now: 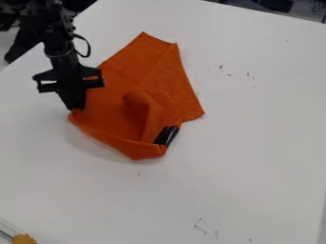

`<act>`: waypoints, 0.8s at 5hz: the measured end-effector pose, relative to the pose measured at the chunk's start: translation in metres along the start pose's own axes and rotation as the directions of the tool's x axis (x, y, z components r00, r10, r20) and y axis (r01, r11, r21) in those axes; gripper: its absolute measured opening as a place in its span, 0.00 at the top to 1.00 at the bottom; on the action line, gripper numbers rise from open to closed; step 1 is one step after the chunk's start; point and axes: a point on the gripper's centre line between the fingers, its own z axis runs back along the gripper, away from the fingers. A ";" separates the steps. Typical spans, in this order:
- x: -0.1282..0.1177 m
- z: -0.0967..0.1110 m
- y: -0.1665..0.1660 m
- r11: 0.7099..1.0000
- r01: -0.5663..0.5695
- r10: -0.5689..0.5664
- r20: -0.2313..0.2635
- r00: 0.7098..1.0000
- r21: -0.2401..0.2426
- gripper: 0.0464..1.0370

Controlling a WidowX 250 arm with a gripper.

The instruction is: Fold the cloth from the center of the table

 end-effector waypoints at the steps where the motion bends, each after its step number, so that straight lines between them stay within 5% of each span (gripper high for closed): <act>1: 0.020 0.034 -0.016 0.999 0.038 -0.039 0.036 0.999 0.033 0.95; 3: 0.060 0.093 -0.112 0.981 0.189 -0.193 0.130 0.972 0.049 0.95; 4: 0.064 0.088 -0.177 0.958 0.286 -0.288 0.111 0.951 0.026 0.95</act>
